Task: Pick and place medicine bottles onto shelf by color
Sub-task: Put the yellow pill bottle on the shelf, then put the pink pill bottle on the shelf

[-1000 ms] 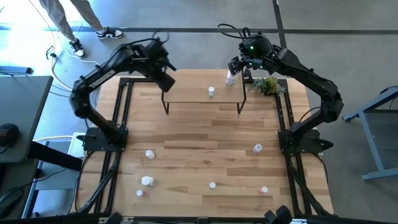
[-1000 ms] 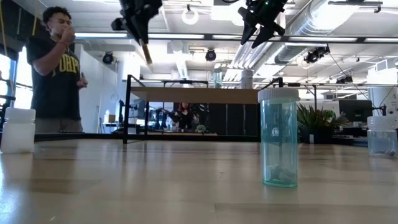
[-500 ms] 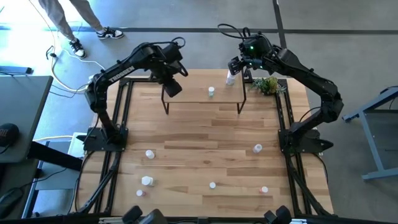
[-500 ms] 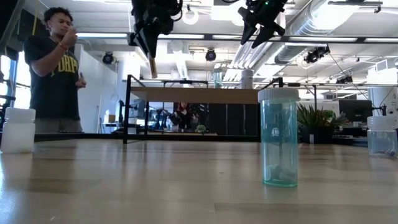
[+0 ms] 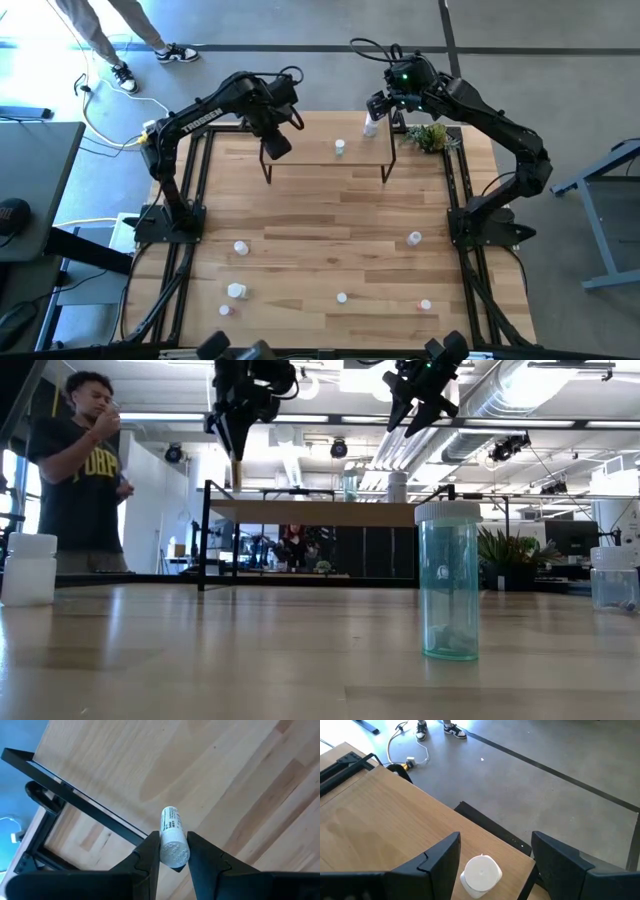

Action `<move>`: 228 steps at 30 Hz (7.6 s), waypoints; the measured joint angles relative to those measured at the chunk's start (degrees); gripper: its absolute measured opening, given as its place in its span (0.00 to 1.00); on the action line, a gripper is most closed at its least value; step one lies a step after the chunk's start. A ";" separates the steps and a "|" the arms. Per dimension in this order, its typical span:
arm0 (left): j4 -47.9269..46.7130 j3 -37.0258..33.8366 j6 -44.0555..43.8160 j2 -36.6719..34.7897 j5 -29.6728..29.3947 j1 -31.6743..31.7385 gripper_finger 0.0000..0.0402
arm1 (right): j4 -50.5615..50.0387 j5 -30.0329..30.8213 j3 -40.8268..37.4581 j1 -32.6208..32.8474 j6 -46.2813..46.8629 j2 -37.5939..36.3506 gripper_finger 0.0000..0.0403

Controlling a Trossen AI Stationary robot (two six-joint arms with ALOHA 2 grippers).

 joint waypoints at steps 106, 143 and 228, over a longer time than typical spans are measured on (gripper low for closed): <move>5.77 -0.11 7.37 2.43 -2.39 -1.31 0.25 | -0.03 -0.01 0.00 0.00 -0.28 0.00 0.59; 20.24 8.08 2.51 -6.61 0.05 -8.75 0.20 | -6.92 -10.95 0.00 0.17 1.49 0.00 0.59; 79.40 -62.12 -15.43 -62.42 -1.26 -40.50 0.38 | -17.86 -8.93 -22.64 92.43 97.63 4.76 0.59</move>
